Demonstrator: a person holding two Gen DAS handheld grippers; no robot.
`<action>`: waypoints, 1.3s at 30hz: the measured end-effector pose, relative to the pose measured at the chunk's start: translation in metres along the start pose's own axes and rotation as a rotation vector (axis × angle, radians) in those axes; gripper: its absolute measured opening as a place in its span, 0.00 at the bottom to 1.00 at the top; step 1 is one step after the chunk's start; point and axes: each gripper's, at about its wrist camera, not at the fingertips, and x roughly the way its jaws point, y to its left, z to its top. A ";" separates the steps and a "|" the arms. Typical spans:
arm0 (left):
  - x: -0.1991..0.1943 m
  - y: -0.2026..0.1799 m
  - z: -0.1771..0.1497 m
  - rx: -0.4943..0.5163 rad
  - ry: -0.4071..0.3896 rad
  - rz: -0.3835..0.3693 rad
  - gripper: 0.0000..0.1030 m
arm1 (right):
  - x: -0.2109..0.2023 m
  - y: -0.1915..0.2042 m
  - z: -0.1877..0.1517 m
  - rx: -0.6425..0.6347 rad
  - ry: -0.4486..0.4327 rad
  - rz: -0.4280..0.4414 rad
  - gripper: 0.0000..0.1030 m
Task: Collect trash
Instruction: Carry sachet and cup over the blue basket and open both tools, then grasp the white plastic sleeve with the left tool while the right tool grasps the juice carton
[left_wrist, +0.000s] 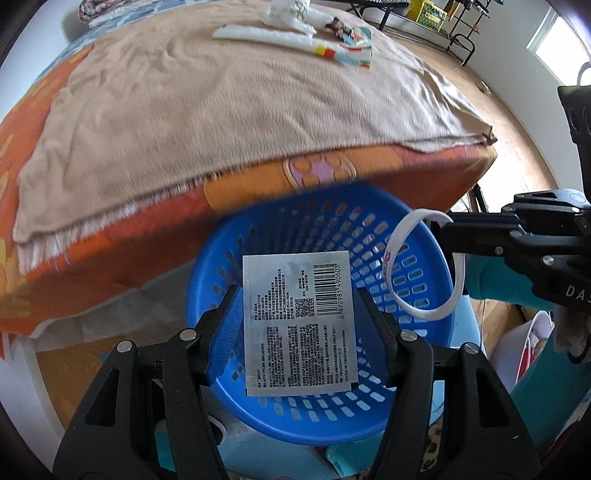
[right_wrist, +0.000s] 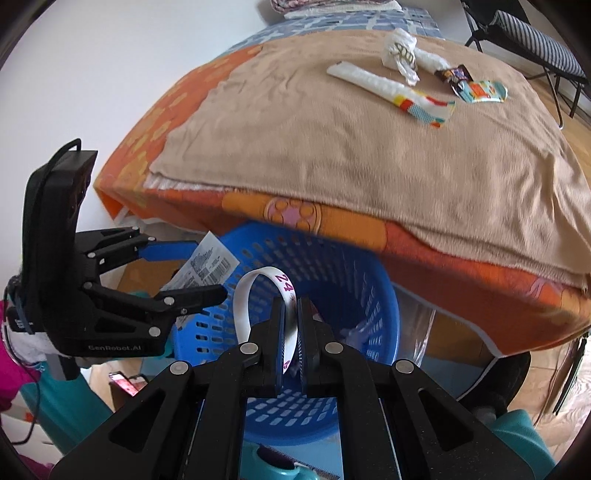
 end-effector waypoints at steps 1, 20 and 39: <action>0.001 0.000 -0.001 -0.001 0.005 -0.002 0.60 | 0.002 0.000 -0.002 0.001 0.005 -0.001 0.05; 0.016 -0.003 -0.007 -0.002 0.067 0.000 0.61 | 0.018 -0.006 -0.008 0.049 0.083 -0.013 0.11; 0.014 0.001 -0.003 -0.028 0.062 -0.003 0.61 | 0.018 -0.015 -0.004 0.074 0.092 -0.074 0.39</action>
